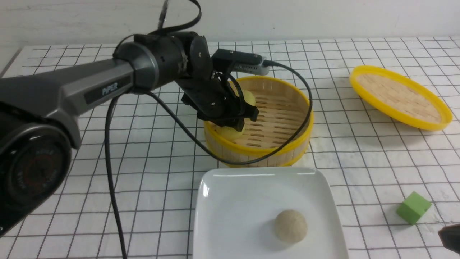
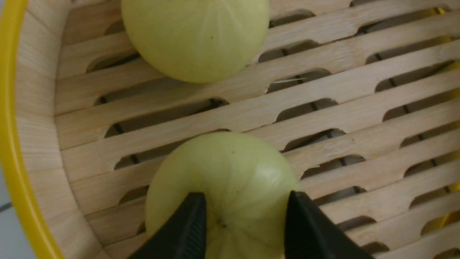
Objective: Put the steamed buns into the plate on the white-black tablecloth.
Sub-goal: 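Reach into the bamboo steamer and grasp a bun with the left gripper, then carry the bun from the bamboo steamer to the plate with the left gripper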
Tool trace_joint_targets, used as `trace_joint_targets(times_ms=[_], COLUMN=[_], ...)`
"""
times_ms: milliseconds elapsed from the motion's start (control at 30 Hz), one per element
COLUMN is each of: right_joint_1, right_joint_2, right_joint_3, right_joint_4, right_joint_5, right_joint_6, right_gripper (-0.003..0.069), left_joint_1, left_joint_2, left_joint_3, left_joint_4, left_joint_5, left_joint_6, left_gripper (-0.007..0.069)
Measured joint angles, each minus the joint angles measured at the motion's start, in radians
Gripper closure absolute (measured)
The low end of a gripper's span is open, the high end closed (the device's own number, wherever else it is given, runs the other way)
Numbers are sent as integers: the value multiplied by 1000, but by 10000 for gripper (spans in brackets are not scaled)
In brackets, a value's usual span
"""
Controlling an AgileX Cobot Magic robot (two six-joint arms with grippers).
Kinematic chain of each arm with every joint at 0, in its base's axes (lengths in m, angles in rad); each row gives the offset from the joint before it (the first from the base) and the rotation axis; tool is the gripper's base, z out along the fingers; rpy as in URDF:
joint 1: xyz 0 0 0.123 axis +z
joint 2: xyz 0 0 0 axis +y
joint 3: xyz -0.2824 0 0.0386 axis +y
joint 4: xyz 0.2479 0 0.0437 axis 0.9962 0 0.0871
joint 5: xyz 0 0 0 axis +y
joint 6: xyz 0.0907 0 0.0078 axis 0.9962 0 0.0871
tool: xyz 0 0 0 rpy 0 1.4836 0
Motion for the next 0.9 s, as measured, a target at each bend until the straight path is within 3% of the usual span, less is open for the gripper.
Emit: trace_joint_targets(times_ms=[67, 133, 233, 467, 700, 800, 900], right_joint_1=[0, 0, 0, 0, 0, 0, 0], right_joint_2=[0, 0, 0, 0, 0, 0, 0], right_joint_3=[0, 0, 0, 0, 0, 0, 0], right_joint_4=[0, 0, 0, 0, 3, 9, 13], right_joint_5=[0, -1, -1, -1, -5, -5, -7], right_joint_6=[0, 0, 0, 0, 3, 3, 3], right_gripper=[655, 655, 653, 646, 639, 635, 631], left_joint_1=[0, 0, 0, 0, 0, -8, -49], left_joint_2=[6, 4, -31, -230, -469, -477, -442], left_joint_3=[-2, -7, -10, -7, 24, 126, 265], left_joint_4=[0, 0, -14, -26, -47, -69, -69], left_joint_5=[-2, 9, 67, 225, 514, 503, 366], left_joint_6=[-25, -69, -93, -100, -112, -118, -119], left_gripper=[377, 520, 597, 603, 603, 603, 599])
